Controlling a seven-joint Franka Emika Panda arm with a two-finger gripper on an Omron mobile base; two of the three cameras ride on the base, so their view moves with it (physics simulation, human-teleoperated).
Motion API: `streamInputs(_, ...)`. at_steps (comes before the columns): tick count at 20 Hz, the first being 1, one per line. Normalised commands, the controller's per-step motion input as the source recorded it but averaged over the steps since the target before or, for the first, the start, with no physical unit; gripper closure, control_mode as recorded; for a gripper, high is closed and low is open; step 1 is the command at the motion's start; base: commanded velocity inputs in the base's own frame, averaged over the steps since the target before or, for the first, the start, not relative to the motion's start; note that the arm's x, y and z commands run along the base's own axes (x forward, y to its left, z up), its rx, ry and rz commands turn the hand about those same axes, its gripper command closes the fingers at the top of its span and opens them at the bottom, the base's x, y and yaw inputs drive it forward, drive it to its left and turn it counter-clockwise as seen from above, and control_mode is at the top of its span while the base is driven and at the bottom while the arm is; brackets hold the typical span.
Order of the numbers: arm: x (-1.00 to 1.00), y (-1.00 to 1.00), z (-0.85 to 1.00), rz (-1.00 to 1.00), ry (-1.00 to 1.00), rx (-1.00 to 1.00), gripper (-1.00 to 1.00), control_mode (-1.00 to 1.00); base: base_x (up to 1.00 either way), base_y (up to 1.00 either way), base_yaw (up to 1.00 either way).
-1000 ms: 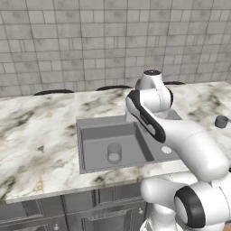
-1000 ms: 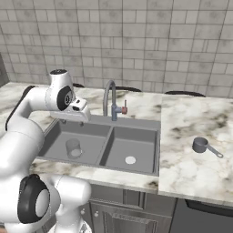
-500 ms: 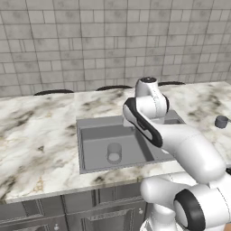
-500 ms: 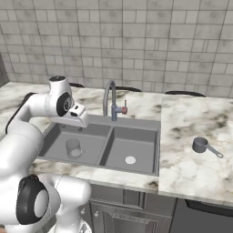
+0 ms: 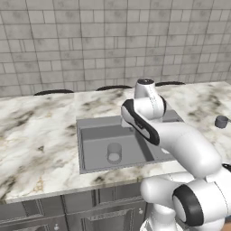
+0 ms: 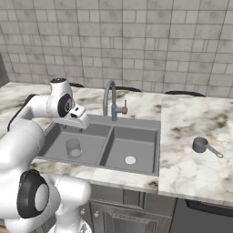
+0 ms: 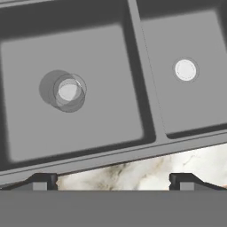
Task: Move any existing items from the left basin to the right basin for drying. Then move the measuring cup from the counter to the left basin of the sink for washing.
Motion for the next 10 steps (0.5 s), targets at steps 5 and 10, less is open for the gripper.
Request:
streamInputs(5, 0.16, 0.00, -0.03, -0.04, 0.04, 0.00, -1.00, -1.00, 0.00, 0.00, 0.00)
streamInputs(10, 0.20, 0.00, 0.00, -0.04, 0.04, 0.00, -1.00, -1.00, 0.00, 0.00, 0.00)
